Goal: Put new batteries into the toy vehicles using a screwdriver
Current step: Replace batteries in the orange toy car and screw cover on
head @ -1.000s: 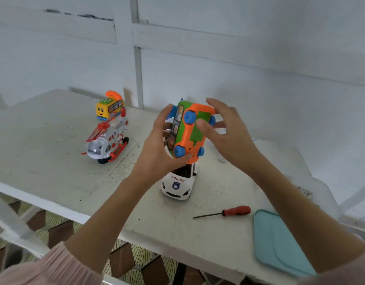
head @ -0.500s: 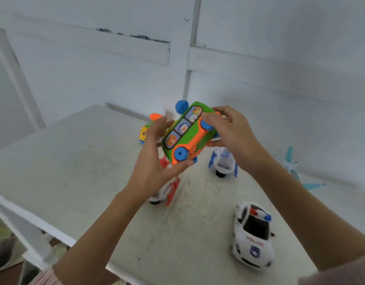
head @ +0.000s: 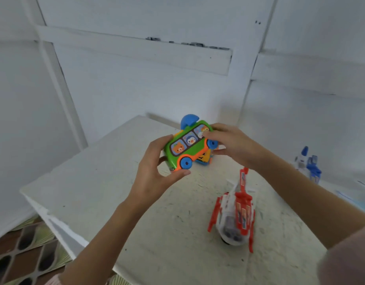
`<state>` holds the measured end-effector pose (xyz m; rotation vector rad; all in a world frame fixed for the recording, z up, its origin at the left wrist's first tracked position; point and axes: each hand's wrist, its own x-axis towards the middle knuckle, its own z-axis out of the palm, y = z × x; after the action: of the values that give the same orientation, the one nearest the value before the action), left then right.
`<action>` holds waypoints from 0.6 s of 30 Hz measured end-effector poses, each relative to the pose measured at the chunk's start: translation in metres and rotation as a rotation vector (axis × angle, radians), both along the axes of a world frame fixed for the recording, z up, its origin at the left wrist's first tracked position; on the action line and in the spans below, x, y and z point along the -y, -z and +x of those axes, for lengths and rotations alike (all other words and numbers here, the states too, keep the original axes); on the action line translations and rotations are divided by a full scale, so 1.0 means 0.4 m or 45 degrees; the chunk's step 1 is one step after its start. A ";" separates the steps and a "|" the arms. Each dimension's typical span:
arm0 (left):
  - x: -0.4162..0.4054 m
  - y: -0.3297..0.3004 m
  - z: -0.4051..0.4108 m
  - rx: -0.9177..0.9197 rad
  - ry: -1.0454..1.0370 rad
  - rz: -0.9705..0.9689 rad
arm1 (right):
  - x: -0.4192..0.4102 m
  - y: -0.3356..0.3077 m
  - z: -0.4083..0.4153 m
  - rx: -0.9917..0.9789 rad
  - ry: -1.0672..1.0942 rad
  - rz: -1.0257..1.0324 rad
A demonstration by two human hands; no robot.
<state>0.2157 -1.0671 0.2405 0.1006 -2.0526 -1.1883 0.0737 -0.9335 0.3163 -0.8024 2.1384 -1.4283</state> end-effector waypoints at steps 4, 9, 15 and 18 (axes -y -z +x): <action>0.098 0.051 0.016 0.050 -0.091 -0.067 | 0.107 0.022 0.011 -0.131 -0.055 0.202; 0.182 0.130 0.025 0.147 -0.188 -0.142 | 0.211 0.064 0.010 0.062 -0.129 0.331; 0.239 0.193 0.026 0.208 -0.221 -0.155 | 0.311 0.131 -0.012 -0.069 -0.271 0.548; 0.255 0.216 0.026 0.240 -0.215 -0.111 | 0.347 0.161 -0.028 -0.111 -0.346 0.646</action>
<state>0.2261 -1.1692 0.1541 0.3489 -2.2071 -1.0162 0.0626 -1.0722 0.2518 -0.9153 2.2101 -0.6815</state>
